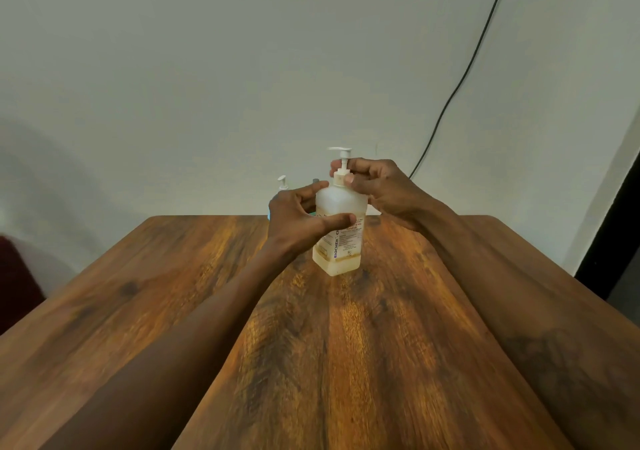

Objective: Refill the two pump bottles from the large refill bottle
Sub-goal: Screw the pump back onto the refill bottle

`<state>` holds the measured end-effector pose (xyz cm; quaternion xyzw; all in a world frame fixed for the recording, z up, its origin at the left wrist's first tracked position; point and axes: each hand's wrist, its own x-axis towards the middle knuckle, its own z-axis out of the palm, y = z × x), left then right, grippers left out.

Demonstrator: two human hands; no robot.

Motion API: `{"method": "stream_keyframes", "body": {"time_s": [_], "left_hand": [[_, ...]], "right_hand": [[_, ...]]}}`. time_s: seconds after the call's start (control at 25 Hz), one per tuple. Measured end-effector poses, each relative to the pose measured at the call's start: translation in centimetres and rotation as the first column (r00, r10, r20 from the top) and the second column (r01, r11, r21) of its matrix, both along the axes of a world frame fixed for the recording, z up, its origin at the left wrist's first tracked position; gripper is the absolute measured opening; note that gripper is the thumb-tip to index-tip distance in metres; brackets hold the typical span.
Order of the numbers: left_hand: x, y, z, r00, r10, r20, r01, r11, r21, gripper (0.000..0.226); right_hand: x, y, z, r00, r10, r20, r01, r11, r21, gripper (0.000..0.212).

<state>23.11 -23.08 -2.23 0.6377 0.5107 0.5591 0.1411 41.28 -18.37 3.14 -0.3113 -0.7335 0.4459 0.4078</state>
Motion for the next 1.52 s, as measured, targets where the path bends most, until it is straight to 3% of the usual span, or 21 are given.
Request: {"method": "stream_keyframes", "body": {"time_s": [0.2,0.36,0.44,0.56,0.8,0.92,1.0,1.16,1.28,1.4,1.52], "left_hand": [[0.0,-0.2,-0.2,0.998,-0.046,0.031,0.046,0.999,-0.011,0.069],[0.0,0.5,-1.1,0.998,-0.043,0.038,0.044,0.999,-0.027,0.067],[-0.1,1.0,-1.1,0.992,-0.097,0.077,0.102,0.993,-0.063,0.068],[-0.7,2.0,-0.4,0.981,-0.159,0.110,0.171,0.979,-0.110,0.074],[0.6,3.4,-1.3,0.976,-0.180,0.120,0.192,0.977,-0.092,0.069],[-0.3,4.8,-1.8,0.952,-0.276,0.131,0.297,0.938,-0.181,0.072],[-1.0,5.5,-2.1,0.938,-0.332,0.102,0.347,0.904,-0.249,0.078],[-0.3,6.1,-2.5,0.940,-0.338,0.040,0.337,0.907,-0.251,0.077],[0.6,6.5,-2.6,0.974,-0.221,-0.049,0.209,0.959,-0.191,0.068],[1.5,7.6,-3.5,0.984,-0.102,-0.145,0.082,0.987,-0.138,0.075],[2.5,8.6,-4.4,0.987,-0.079,-0.139,0.059,0.989,-0.137,0.082]], "right_hand": [[-0.6,0.2,-0.5,0.941,-0.336,-0.040,0.338,0.930,0.147,0.039],[-1.5,0.7,-1.3,0.896,-0.443,0.026,0.426,0.875,0.230,0.040],[-1.3,1.1,-1.4,0.927,-0.368,0.071,0.344,0.909,0.234,0.035],[-0.9,2.1,-1.5,0.987,-0.160,0.013,0.158,0.983,0.089,0.029],[-1.0,3.2,-2.8,0.939,-0.343,-0.025,0.341,0.918,0.202,0.039],[0.1,4.1,-2.3,0.985,-0.102,-0.136,0.093,0.993,-0.074,0.053],[0.5,4.5,-2.0,0.965,-0.028,-0.262,-0.013,0.988,-0.156,0.052],[-0.1,4.7,-2.6,0.908,-0.191,-0.373,0.171,0.982,-0.086,0.029],[-0.3,5.0,-3.2,0.851,-0.393,-0.349,0.438,0.897,0.059,0.025],[-0.9,5.3,-3.9,0.740,-0.604,-0.298,0.673,0.672,0.310,0.023],[-1.4,5.8,-4.2,0.668,-0.682,-0.299,0.716,0.478,0.509,0.021]]}}
